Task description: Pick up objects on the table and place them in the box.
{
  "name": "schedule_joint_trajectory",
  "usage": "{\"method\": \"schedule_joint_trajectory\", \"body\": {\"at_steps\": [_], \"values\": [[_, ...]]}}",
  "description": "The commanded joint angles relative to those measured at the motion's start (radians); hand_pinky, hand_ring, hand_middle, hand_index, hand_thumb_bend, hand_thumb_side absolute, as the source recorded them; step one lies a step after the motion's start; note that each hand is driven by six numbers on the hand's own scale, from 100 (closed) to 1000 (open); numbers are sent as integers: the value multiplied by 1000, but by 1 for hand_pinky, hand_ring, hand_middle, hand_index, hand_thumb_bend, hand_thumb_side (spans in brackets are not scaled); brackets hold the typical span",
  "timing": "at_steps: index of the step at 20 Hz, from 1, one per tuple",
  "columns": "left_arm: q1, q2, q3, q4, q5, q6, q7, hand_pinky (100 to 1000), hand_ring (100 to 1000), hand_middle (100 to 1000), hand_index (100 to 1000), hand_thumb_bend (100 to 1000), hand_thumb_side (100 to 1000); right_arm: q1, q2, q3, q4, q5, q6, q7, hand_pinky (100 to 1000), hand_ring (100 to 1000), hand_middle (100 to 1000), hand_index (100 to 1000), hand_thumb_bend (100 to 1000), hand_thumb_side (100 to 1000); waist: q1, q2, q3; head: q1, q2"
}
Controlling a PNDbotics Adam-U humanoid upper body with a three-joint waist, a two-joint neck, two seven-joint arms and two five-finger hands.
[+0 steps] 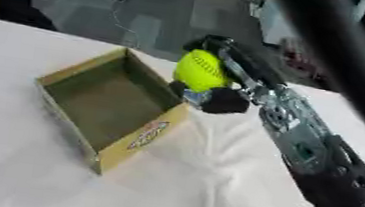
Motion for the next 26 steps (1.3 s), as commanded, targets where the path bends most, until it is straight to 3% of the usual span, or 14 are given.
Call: {"method": "schedule_joint_trajectory", "body": {"at_steps": [1,5,14,23,26], "values": [[-32,-6,1,-13,14,6,1,446,538,722,739,100,717,-30,-12,-23,-1,-28,-7,-43,100,100,100,102,100,337,-3,-7,13,-26,-38],[-67,-24,-6,-13,27,9,-3,445,537,721,740,100,718,-49,-11,-31,20,-45,-14,-86,100,100,100,102,100,332,-22,3,44,-49,-67],[-134,-67,-26,-13,56,24,-30,444,537,722,741,100,719,-82,-30,-53,49,-61,-61,-146,100,100,100,105,100,323,-63,15,111,-92,-85],[-192,-101,-41,-13,66,29,-48,447,538,722,741,100,719,-81,-32,-82,104,-127,-102,-222,100,100,100,114,100,363,-105,24,177,-127,-96],[-199,-104,-44,-13,61,33,-54,448,539,722,742,100,720,-78,-24,-83,112,-145,-112,-234,100,100,100,118,100,376,-114,21,184,-129,-86]]}}
